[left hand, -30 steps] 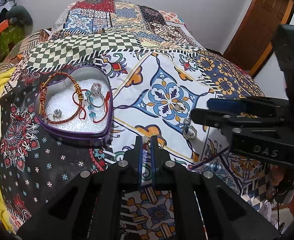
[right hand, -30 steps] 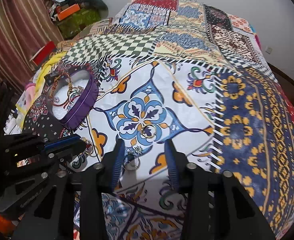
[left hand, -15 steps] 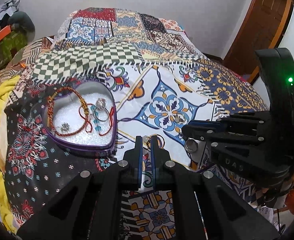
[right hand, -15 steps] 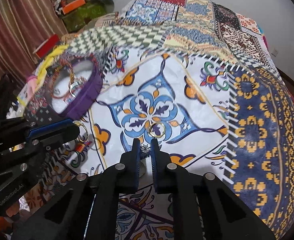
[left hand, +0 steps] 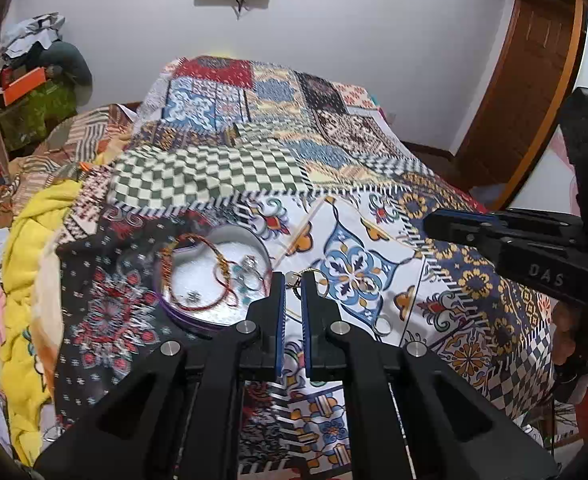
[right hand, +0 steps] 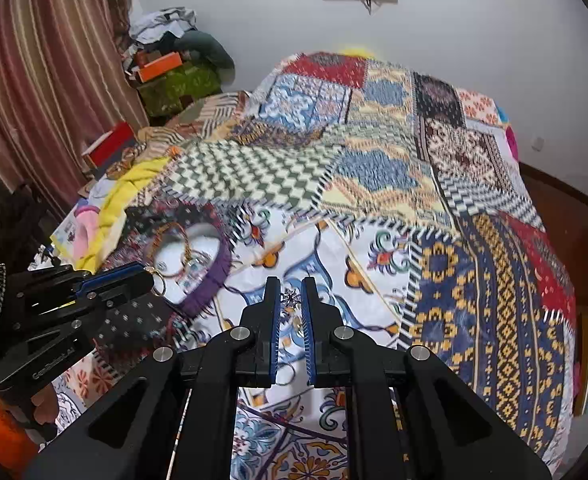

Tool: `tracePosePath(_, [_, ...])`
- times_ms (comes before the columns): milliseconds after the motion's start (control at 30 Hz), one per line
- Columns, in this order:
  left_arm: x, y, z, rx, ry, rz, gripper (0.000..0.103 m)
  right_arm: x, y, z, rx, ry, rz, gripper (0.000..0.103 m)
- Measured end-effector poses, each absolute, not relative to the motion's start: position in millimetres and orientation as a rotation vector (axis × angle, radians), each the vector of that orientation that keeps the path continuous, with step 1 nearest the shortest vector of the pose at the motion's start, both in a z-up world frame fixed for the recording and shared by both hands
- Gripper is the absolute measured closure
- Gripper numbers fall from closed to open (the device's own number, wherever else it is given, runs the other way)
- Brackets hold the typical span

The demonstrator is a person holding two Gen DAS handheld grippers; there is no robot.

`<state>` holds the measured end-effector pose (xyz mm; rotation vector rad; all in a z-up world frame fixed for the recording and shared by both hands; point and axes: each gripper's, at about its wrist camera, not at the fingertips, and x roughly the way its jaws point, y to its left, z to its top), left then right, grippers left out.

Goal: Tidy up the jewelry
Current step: 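Grasp a small silver earring with the right gripper and lift it, then carry the earring over the heart tin and open the right gripper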

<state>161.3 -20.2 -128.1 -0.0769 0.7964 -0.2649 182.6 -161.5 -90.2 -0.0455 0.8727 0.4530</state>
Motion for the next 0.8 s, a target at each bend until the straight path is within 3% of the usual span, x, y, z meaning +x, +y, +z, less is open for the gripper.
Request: tracePosePath(800, [163.5,49.1,-101.0,-0.125,0.713,-0.114,0.097,185.7,-78.8,-60.2,-0.044,0.775,0.631,0.094])
